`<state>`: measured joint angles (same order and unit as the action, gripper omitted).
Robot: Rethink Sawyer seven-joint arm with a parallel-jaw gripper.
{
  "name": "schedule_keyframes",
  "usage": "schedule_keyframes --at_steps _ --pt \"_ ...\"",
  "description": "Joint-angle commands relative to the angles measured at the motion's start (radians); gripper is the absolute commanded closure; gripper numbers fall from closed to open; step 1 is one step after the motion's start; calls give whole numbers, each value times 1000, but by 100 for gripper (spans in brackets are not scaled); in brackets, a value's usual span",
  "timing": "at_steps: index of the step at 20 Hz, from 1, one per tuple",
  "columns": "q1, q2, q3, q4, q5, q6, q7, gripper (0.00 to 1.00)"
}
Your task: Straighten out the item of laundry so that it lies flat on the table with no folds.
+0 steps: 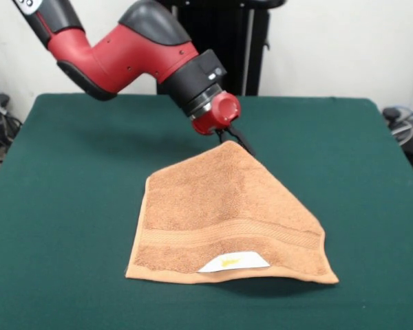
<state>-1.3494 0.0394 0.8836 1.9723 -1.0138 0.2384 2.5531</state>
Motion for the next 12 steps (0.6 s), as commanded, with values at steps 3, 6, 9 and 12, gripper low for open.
schedule_keyframes --at_steps 3,6,9,12 --pt "-20 65 34 -157 62 126 -316 0" --pt "-27 69 31 -163 78 133 -342 0" --pt "-30 72 28 -169 94 139 -365 0" --pt "-29 72 23 -168 106 132 -377 0"
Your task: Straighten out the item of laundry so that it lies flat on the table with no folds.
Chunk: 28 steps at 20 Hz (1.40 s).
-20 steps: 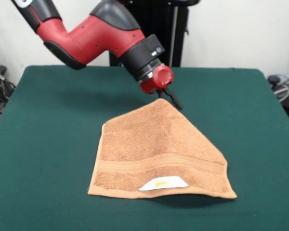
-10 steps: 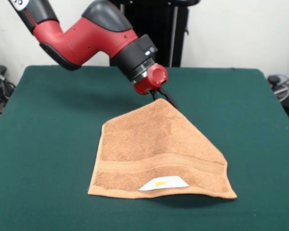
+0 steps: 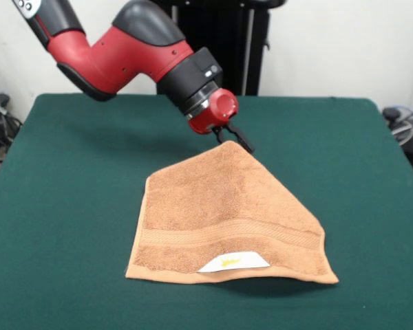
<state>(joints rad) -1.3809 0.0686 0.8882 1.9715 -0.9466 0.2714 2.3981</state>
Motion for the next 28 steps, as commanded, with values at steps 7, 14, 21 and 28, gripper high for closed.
schedule_keyframes --at_steps 7,14,21,28 --pt "3 41 11 -167 55 93 -236 0" --pt "5 43 7 -167 73 80 -231 0" --pt "9 42 21 -183 100 103 -248 0" --pt "12 46 31 -200 125 128 -272 0"
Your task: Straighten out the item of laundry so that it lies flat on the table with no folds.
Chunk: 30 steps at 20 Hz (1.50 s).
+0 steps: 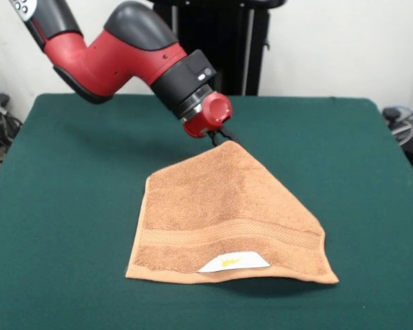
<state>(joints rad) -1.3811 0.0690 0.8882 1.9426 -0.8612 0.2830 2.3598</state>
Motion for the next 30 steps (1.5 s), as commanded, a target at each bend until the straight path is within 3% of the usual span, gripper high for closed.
schedule_keyframes --at_steps 1,30 --pt "13 45 31 -173 43 118 -235 0" --pt "35 22 31 -171 51 105 -208 0"
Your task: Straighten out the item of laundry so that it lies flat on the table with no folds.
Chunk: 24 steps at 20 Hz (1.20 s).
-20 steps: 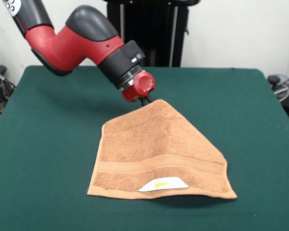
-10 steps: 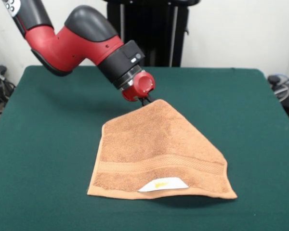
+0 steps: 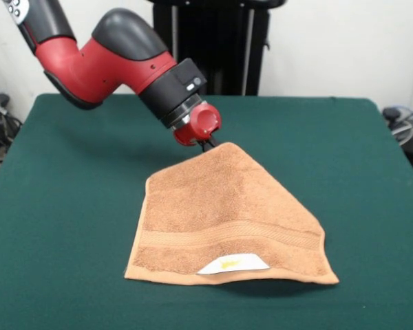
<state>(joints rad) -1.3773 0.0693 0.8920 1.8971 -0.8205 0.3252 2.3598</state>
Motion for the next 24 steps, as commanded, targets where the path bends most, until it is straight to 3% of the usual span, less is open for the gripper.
schedule_keyframes --at_steps 1,24 --pt "32 21 29 -125 12 62 -204 0" --pt "117 -64 49 -91 96 24 -80 0"
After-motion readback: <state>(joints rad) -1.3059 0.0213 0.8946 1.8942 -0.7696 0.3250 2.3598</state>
